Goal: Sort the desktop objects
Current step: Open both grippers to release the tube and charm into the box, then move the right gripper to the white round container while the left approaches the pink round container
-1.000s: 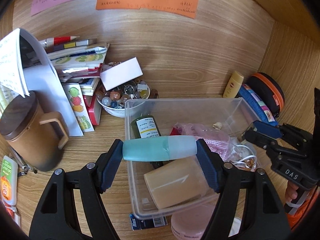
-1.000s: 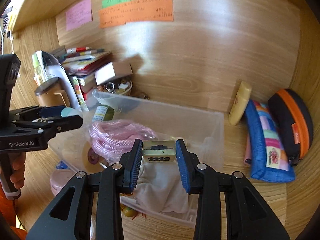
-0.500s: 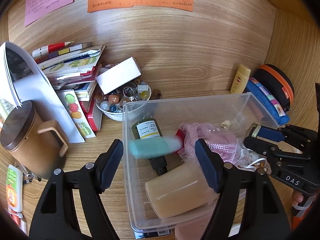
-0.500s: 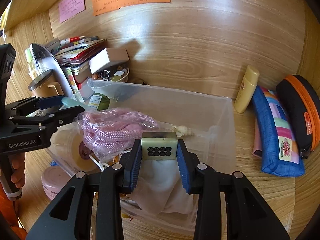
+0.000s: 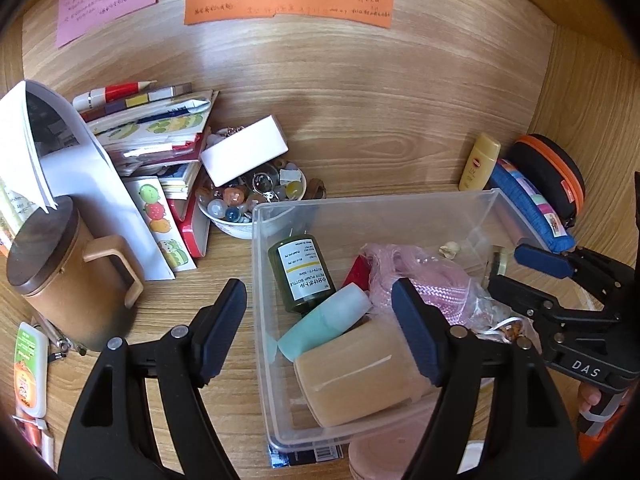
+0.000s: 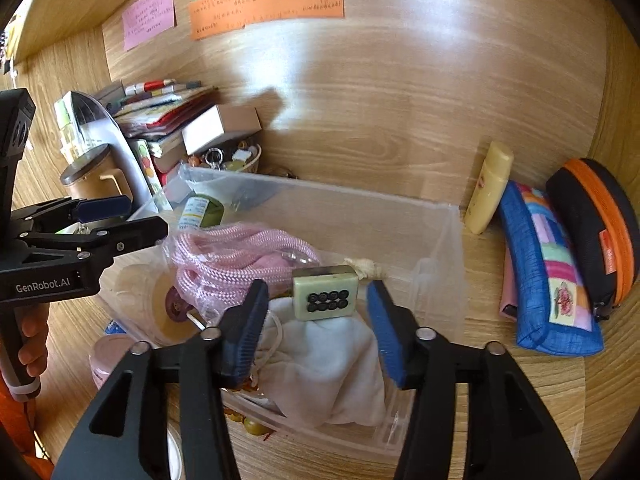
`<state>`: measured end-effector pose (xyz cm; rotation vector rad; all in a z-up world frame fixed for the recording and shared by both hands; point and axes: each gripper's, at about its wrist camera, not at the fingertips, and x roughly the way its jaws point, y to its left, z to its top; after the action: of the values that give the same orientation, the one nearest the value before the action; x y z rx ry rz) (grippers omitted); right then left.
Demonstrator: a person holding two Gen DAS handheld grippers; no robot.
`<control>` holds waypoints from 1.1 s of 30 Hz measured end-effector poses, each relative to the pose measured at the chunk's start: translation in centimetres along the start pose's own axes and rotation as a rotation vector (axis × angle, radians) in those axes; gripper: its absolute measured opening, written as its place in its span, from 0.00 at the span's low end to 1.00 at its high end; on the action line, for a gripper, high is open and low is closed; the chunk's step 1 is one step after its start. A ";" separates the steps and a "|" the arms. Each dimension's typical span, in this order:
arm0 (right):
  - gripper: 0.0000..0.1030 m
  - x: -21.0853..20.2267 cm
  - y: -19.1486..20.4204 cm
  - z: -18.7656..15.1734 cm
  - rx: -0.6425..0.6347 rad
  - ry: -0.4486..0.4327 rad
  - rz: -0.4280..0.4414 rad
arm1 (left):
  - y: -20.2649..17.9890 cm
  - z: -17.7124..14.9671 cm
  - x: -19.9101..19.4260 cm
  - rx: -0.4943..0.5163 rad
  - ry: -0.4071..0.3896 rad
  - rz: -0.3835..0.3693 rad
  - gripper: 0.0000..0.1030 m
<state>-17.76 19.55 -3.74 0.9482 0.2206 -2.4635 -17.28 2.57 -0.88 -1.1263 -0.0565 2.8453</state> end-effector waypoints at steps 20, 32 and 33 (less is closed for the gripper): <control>0.70 -5.2 0.3 0.1 0.049 -0.083 -0.016 | 1.2 -1.7 -5.8 -0.030 -0.088 0.017 0.91; 0.73 -7.4 2.5 -3.4 0.074 -0.046 -0.004 | 2.6 -5.4 -7.8 -0.071 -0.059 0.010 0.93; 0.73 -7.3 2.7 -3.8 0.072 -0.037 0.002 | 2.8 -5.7 -7.8 -0.076 -0.054 0.008 0.93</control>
<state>-9.54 21.19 -1.68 0.9312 0.1192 -2.5000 -7.89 -0.83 0.09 -1.0659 -0.1653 2.9037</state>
